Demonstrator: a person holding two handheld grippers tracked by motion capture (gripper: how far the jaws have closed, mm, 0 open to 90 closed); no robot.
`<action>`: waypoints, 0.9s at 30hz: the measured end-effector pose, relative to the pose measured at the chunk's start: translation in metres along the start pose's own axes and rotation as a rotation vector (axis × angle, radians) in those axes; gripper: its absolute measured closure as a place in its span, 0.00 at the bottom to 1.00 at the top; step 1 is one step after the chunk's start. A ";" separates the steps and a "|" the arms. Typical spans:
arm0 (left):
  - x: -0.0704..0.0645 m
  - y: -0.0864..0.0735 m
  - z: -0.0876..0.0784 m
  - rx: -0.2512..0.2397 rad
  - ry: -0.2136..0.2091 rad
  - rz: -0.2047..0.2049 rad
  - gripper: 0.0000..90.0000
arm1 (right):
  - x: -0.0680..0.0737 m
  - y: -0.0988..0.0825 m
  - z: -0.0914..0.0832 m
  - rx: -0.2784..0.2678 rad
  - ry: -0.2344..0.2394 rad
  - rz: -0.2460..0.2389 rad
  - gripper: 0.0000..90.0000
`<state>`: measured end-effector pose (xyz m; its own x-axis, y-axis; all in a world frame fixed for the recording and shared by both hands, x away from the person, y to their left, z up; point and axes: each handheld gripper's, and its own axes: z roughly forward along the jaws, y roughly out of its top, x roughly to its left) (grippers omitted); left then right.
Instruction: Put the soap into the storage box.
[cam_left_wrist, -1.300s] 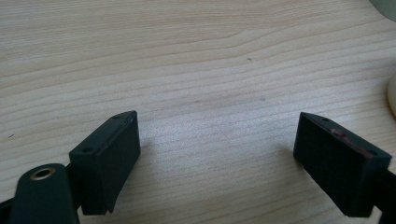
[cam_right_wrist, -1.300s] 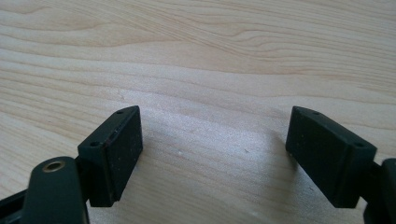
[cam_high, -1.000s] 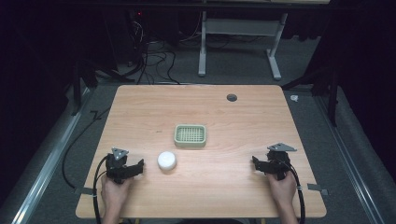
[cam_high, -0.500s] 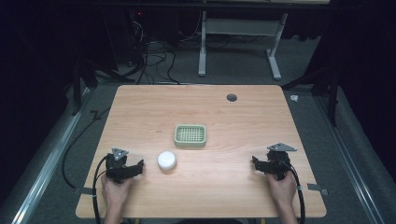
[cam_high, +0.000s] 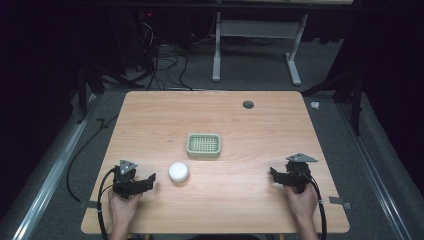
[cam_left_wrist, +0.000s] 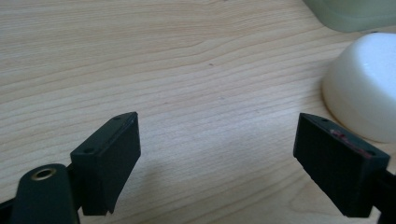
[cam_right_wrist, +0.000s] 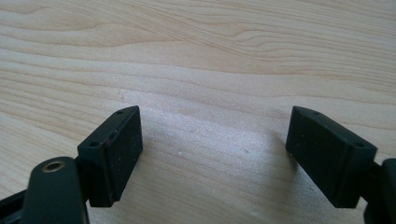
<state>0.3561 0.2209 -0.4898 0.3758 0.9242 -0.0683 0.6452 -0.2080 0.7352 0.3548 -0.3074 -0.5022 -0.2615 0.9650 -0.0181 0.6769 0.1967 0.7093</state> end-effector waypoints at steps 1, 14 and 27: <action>0.000 0.000 0.000 0.000 0.000 0.000 0.17 | 0.000 0.000 0.000 0.000 0.000 0.000 0.22; -0.023 0.004 -0.018 -0.086 -0.080 0.007 0.16 | 0.000 0.000 0.000 0.000 0.000 0.000 0.22; -0.059 0.012 -0.006 -0.090 -0.158 0.069 0.16 | 0.000 0.000 0.000 0.001 0.000 0.002 0.22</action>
<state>0.3372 0.1664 -0.4730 0.5218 0.8453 -0.1152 0.5548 -0.2336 0.7985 0.3548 -0.3073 -0.5022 -0.2603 0.9654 -0.0164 0.6778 0.1948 0.7090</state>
